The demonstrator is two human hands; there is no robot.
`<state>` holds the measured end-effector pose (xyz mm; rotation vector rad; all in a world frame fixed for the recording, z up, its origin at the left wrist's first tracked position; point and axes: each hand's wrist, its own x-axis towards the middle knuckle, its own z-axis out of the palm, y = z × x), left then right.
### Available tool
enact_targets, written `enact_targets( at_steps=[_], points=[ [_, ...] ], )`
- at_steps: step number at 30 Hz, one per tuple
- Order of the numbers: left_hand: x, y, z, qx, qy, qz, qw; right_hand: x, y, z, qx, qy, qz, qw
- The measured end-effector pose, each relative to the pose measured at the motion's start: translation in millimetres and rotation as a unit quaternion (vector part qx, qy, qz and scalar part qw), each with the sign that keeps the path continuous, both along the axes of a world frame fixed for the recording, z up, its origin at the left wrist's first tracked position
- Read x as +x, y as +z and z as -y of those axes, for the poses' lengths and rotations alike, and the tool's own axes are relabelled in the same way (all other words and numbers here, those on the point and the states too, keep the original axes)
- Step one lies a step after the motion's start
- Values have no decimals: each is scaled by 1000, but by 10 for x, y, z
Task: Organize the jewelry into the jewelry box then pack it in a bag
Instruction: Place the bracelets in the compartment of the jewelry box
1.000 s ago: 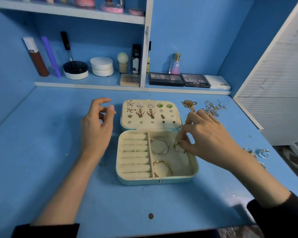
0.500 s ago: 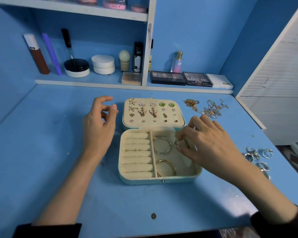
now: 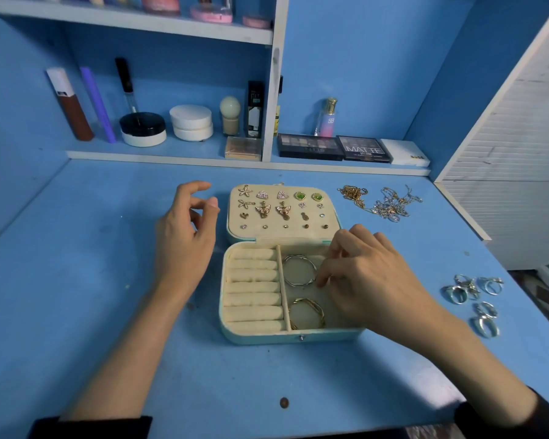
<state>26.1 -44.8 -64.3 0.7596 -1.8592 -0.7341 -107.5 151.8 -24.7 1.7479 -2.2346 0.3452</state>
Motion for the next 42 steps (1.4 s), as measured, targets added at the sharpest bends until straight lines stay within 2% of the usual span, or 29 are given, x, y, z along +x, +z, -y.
enact_targets(
  at_steps=[7, 15, 18, 21, 26, 31, 42],
  points=[
    [4, 6, -24, -103, 3, 72, 992, 18, -22, -36, 0, 2, 18, 1000],
    [8, 5, -27, -106, 0, 84, 991, 6, 36, -84, 112, 22, 93, 989],
    [15, 7, -24, -105, 1, 90, 990, 12, 63, -67, 128, 31, 108, 985],
    [10, 9, -21, -102, 3, 94, 990, 33, 63, -42, 99, 47, 92, 990],
    [9, 8, -20, -93, 4, 94, 991, -62, 145, 28, 39, 34, 167, 985],
    [-17, 20, -29, -86, 6, 87, 992, -218, 208, 108, 18, 16, 231, 973],
    [-16, 26, -31, -70, 6, 85, 994, -394, 67, 158, -65, -59, 268, 960]
  ],
)
